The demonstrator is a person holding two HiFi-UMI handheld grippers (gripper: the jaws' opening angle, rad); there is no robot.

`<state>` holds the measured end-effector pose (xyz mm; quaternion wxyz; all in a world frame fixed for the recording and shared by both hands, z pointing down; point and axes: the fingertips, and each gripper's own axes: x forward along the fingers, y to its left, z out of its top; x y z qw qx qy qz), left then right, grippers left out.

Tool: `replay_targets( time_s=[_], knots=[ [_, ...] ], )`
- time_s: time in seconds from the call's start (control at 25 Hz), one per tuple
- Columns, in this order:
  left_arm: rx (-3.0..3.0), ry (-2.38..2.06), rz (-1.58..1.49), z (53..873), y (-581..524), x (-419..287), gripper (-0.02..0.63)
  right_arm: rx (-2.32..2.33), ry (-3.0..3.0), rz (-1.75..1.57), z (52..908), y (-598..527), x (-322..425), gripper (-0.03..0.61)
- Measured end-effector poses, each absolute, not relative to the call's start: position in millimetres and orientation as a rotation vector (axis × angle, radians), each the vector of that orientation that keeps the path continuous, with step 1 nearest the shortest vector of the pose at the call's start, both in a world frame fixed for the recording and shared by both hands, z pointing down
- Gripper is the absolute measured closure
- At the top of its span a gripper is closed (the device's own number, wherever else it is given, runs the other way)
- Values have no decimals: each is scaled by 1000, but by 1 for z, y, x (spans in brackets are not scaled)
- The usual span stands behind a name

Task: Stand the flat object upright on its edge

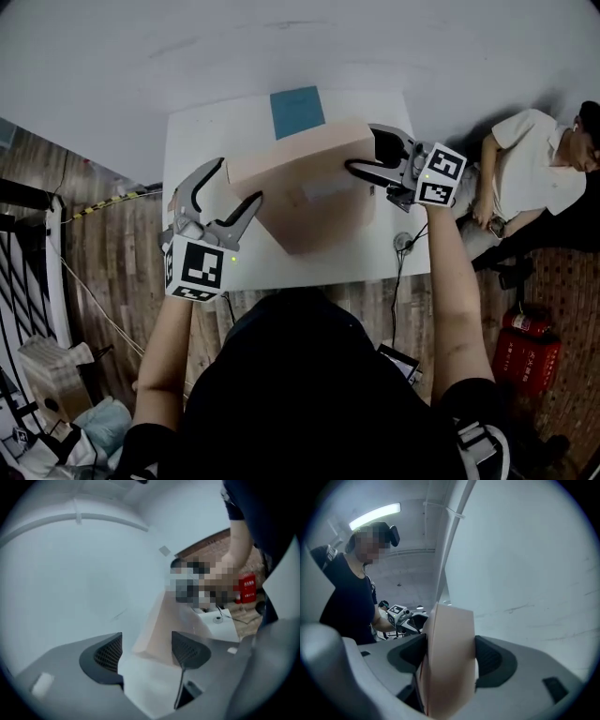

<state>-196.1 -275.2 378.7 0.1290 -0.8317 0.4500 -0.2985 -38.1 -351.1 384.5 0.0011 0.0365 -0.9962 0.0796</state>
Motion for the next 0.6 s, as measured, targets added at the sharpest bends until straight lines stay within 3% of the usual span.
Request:
replay_targets(
  time_s=[0.44, 0.52, 0.6],
  knots=[
    [-3014, 1542, -462, 416, -289, -225, 280, 298, -3188, 169, 372, -345, -46, 249],
    [-3034, 1536, -438, 417, -290, -222, 336, 314, -3186, 162, 372, -345, -47, 249],
    [-3003, 1538, -442, 415, -290, -222, 336, 322, -3175, 146, 371, -344, -48, 250]
  ],
)
